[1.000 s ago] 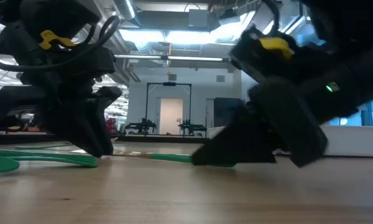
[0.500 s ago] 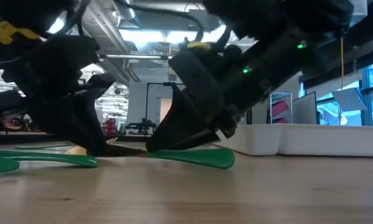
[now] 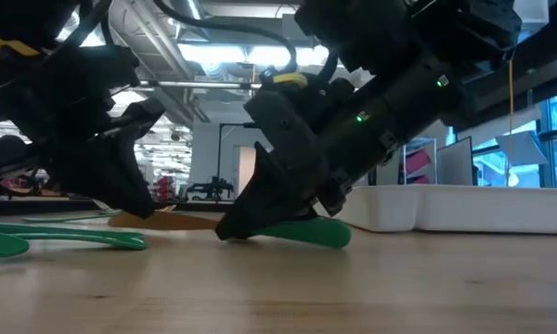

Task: Sort silverware
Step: Put the green knife into the silverware tray

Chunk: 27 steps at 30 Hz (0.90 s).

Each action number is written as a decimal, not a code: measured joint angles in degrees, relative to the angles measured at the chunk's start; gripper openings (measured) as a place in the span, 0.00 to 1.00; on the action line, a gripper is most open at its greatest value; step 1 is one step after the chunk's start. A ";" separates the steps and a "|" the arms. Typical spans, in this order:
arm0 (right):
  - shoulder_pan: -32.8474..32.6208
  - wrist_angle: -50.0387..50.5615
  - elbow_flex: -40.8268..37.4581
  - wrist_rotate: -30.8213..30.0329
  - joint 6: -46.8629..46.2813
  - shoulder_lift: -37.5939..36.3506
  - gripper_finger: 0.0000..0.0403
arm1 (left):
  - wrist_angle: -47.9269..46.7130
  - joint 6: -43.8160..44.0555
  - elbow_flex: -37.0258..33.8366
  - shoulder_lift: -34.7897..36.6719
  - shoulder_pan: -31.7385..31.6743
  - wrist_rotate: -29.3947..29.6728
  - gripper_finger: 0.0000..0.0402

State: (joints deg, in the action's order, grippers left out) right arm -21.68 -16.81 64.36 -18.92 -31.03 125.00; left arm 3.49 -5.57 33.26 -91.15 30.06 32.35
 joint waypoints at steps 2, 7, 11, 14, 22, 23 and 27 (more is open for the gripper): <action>-0.73 0.53 0.03 -1.51 -0.04 0.25 0.15 | 0.10 1.30 -0.01 0.00 0.00 0.02 0.01; -2.46 0.94 0.02 -5.33 -0.03 0.40 0.03 | 0.32 5.13 0.00 0.00 0.14 0.03 0.08; -3.30 0.52 -0.06 -7.32 -0.54 0.51 0.06 | -0.03 8.40 0.00 0.75 0.37 0.07 0.18; -4.76 0.94 -0.18 -10.14 -0.58 -0.34 0.03 | -1.35 12.55 0.01 2.86 0.35 0.19 0.25; -10.47 18.11 -0.61 -18.60 -8.22 -8.61 0.03 | -9.94 26.99 0.07 7.44 1.28 5.16 0.26; -11.37 21.25 -0.57 -20.20 -10.16 -10.20 0.03 | -10.58 27.90 0.07 7.48 1.62 5.85 0.26; -15.38 33.19 -0.50 -28.29 -17.89 -17.05 0.03 | -10.49 29.14 0.07 7.43 2.86 7.68 0.23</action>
State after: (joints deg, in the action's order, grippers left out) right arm -37.05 16.38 63.86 -47.20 -48.92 107.95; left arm -7.01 23.56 33.32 -83.72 32.93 40.03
